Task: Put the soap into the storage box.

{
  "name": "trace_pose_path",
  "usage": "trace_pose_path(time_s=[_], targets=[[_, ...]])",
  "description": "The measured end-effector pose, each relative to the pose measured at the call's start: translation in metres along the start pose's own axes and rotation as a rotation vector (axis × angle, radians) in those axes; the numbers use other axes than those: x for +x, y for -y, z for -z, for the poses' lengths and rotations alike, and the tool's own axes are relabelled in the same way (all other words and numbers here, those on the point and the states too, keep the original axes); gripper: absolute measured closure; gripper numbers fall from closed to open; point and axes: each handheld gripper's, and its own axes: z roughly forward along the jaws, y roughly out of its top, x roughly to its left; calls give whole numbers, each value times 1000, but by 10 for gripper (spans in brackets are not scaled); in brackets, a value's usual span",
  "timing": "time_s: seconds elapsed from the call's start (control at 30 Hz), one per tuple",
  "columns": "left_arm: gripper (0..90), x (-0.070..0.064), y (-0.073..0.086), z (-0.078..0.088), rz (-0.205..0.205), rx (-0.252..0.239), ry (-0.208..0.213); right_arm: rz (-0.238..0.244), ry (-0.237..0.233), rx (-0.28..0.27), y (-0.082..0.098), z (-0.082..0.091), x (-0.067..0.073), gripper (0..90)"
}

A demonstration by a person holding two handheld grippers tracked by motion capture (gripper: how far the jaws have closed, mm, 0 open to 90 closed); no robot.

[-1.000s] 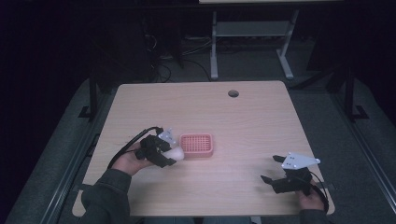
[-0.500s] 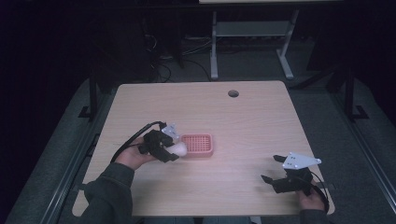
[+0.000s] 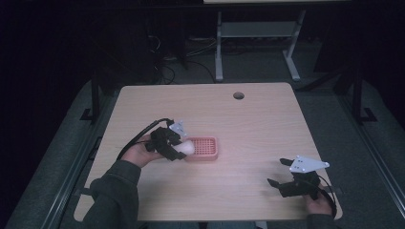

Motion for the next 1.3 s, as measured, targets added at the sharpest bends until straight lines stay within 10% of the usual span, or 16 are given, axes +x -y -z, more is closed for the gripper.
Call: trace_pose_path(time_s=[1.3], targets=[[495, 18, -37, -4, -42, -2, 7, -14, 2, -23, 0, 2, -2, 136]])
